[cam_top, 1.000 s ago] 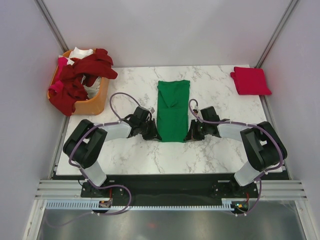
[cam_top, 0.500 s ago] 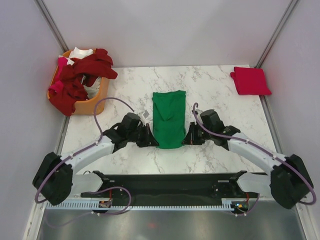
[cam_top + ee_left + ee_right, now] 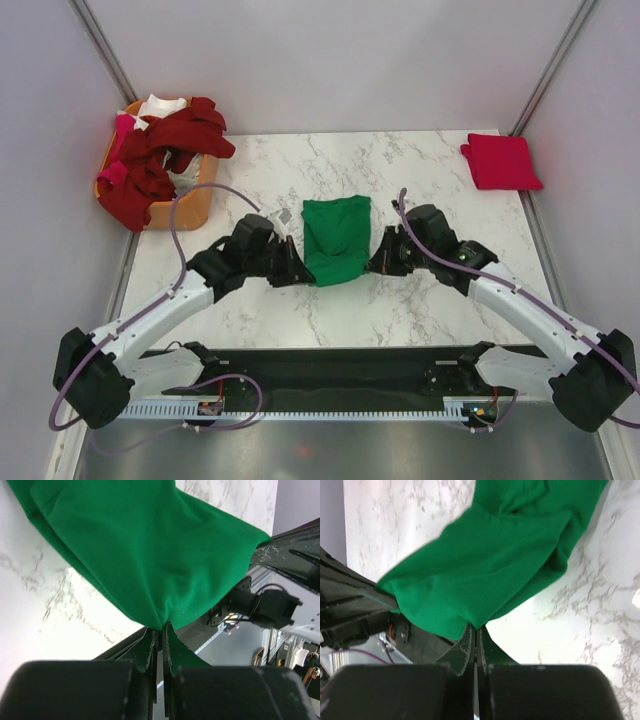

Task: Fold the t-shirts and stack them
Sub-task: Fold the tshirt

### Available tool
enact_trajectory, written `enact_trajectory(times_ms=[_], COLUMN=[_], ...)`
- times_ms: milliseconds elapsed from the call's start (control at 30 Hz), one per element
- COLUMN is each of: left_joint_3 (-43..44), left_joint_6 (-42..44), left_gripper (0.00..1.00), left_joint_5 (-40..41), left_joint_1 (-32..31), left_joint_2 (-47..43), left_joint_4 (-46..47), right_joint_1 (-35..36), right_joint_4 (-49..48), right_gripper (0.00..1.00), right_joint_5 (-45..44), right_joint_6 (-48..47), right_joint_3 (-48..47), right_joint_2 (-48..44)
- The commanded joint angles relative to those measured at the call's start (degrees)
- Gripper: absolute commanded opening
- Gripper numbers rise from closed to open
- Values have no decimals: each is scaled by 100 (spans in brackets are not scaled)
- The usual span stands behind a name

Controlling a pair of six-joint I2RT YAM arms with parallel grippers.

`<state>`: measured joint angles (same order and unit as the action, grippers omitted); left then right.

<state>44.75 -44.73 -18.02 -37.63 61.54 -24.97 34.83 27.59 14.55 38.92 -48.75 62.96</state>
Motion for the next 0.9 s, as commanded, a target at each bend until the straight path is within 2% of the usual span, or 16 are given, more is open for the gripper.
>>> enact_trajectory(times_ms=[0, 233, 567, 867], left_joint_3=[866, 1913, 3302, 3970], left_joint_6=[61, 667, 957, 1045], left_gripper=[2, 2, 2, 2], left_joint_5=[159, 150, -166, -211], left_joint_1=[27, 378, 985, 1319], left_joint_2=[551, 1544, 2836, 3987], left_joint_4=[-113, -350, -508, -561], right_joint_1=[-2, -169, -749, -996], right_joint_4=[202, 545, 545, 545], right_gripper=[0, 0, 0, 0], right_joint_5=[-637, -1138, -857, -576], right_joint_6=[-244, -631, -1000, -1149], right_joint_3=[-705, -1935, -3086, -4035], right_joint_2=[339, 1331, 2492, 3819])
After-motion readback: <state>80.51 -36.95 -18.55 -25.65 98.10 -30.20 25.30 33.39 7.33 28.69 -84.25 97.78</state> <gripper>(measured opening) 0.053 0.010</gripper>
